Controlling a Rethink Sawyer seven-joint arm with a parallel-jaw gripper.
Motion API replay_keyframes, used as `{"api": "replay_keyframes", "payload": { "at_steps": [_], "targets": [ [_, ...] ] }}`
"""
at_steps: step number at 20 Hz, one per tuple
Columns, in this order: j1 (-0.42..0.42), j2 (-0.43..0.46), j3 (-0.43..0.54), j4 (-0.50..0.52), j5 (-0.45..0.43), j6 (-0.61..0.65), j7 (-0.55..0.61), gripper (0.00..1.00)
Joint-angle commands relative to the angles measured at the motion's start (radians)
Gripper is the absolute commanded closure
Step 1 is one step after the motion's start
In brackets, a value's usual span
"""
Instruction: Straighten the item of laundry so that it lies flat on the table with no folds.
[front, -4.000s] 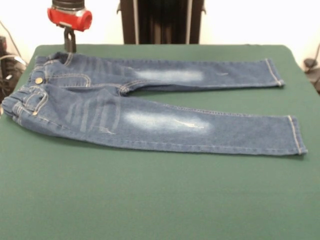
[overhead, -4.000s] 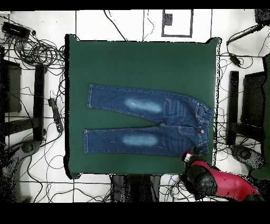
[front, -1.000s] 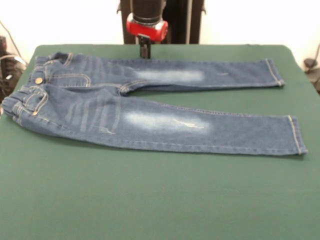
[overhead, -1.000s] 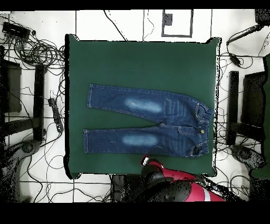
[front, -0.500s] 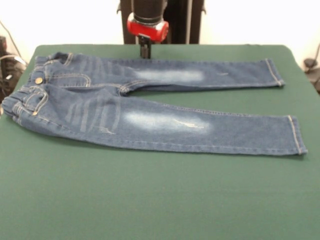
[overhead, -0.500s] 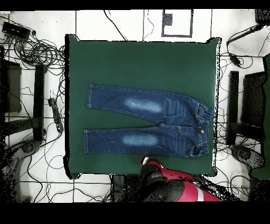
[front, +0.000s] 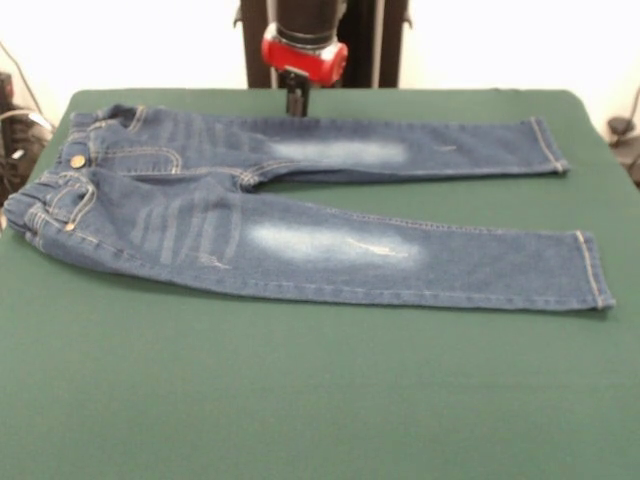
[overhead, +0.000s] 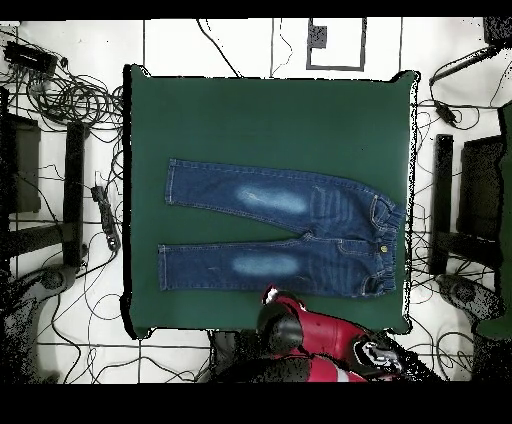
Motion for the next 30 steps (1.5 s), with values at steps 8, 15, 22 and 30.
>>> {"api": "replay_keyframes", "payload": {
  "at_steps": [8, 15, 22, 30],
  "targets": [
    [0.098, -0.127, 0.062, -0.071, 0.152, 0.227, 0.137, 1.0],
    [0.08, -0.103, 0.071, -0.078, 0.146, 0.204, 0.132, 1.0],
    [0.087, -0.068, 0.077, -0.127, 0.154, 0.213, 0.126, 1.0],
    [0.125, -0.036, 0.078, -0.173, 0.187, 0.215, 0.142, 1.0]
  ]
}}
